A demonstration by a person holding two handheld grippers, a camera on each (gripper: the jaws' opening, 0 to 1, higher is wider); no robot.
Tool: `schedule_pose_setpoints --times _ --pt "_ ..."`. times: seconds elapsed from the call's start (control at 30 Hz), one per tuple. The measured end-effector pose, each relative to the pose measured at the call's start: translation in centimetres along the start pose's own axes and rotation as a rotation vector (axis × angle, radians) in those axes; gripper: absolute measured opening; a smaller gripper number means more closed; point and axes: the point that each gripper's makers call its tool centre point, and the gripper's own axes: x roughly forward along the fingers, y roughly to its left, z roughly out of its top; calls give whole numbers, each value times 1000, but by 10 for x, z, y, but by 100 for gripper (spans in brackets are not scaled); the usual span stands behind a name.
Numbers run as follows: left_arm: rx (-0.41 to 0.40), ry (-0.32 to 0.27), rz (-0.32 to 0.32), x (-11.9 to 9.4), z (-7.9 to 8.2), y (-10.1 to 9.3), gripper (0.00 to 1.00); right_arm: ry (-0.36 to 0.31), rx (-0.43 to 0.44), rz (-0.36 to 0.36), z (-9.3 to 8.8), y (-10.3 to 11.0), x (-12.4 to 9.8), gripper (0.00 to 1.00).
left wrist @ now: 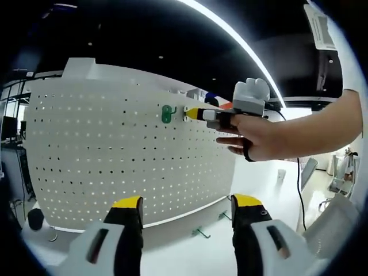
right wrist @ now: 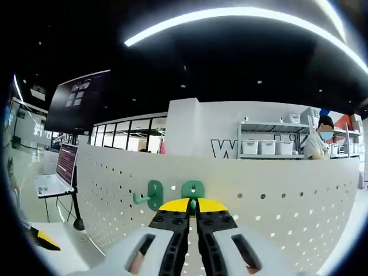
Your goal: Insert the hook assembly into the mounting plate slot until the hook locks in place.
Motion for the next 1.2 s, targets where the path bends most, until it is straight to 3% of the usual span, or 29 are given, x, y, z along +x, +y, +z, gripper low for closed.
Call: schedule_pose_setpoints --times 0.37,0.87,1.03,1.2 --pt "-1 0 -5 -1 -1 1 62 43 0 -57 -5 3 3 2" --pt "-27 -5 17 -11 -1 8 61 89 122 -200 -8 1 5 2" --pt "-28 8 12 -12 -6 6 61 113 95 -205 -8 3 7 4" --pt "-22 15 4 -11 -8 4 60 115 123 -219 -9 1 6 4"
